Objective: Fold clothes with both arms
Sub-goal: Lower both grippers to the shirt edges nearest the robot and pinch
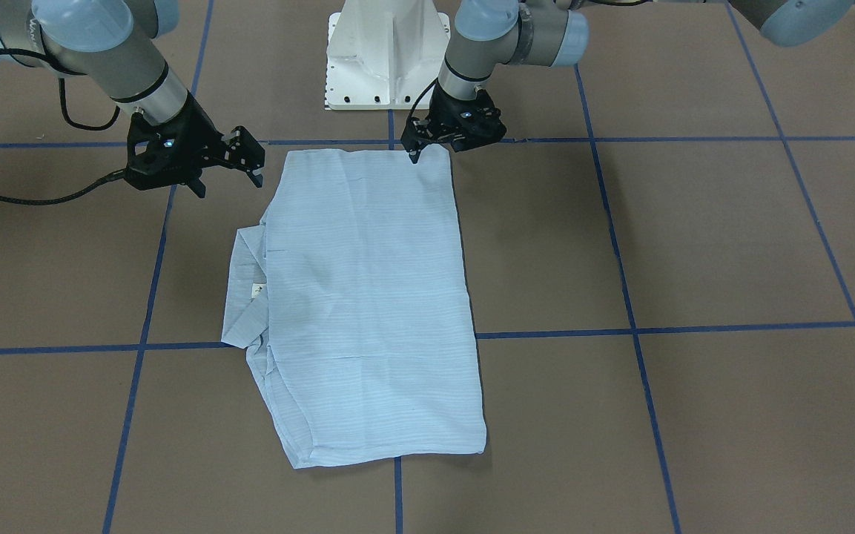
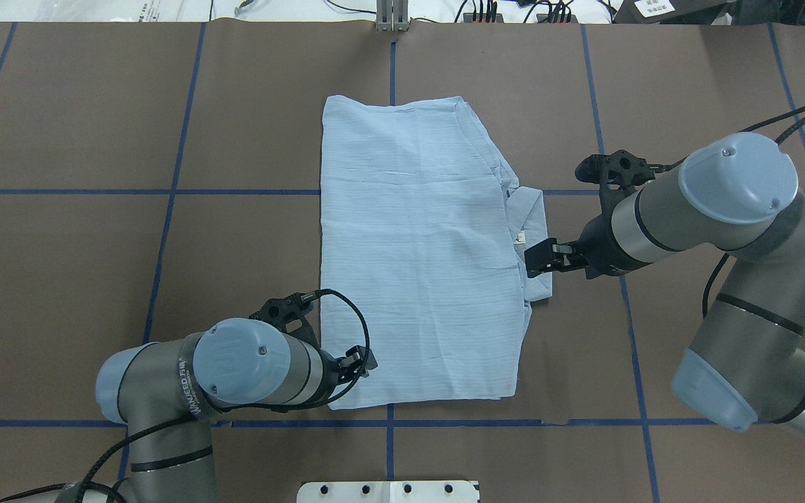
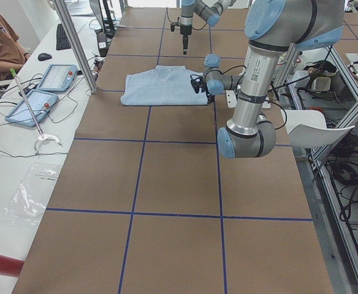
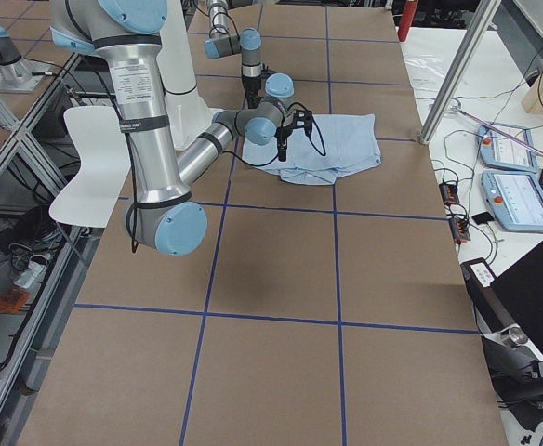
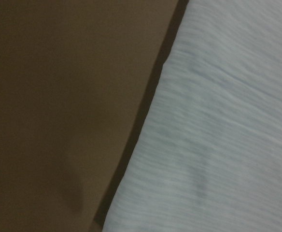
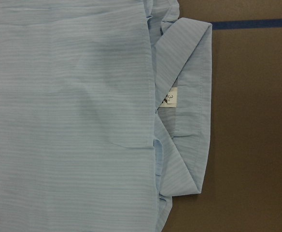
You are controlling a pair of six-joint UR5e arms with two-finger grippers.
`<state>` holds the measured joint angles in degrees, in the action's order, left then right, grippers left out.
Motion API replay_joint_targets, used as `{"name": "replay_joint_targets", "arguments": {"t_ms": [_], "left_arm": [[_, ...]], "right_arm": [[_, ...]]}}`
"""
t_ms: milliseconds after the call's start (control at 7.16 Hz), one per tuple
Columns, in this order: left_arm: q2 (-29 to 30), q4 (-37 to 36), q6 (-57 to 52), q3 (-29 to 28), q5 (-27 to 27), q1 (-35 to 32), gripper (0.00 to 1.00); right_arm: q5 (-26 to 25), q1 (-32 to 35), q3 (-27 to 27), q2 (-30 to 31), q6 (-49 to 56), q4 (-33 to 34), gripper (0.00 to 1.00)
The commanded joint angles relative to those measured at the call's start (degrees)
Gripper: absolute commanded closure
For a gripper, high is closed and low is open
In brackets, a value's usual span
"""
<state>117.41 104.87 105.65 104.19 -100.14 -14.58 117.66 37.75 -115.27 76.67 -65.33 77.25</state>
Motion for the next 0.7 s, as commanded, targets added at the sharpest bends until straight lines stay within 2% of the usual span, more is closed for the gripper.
{"name": "replay_joint_targets", "arguments": {"t_ms": [0,559], "left_arm": [[0.01,-0.01,-0.01,-0.30,0.04,1.04,0.08],[0.28,-0.19,-0.01,-1.35,0.13,1.32,0.13]], "right_arm": [[0.03,-0.04,-0.04,-0.03,-0.06,0.00,0.00],[-0.06,-0.13,0.13,-0.20,-0.06,0.00,0.00]]}}
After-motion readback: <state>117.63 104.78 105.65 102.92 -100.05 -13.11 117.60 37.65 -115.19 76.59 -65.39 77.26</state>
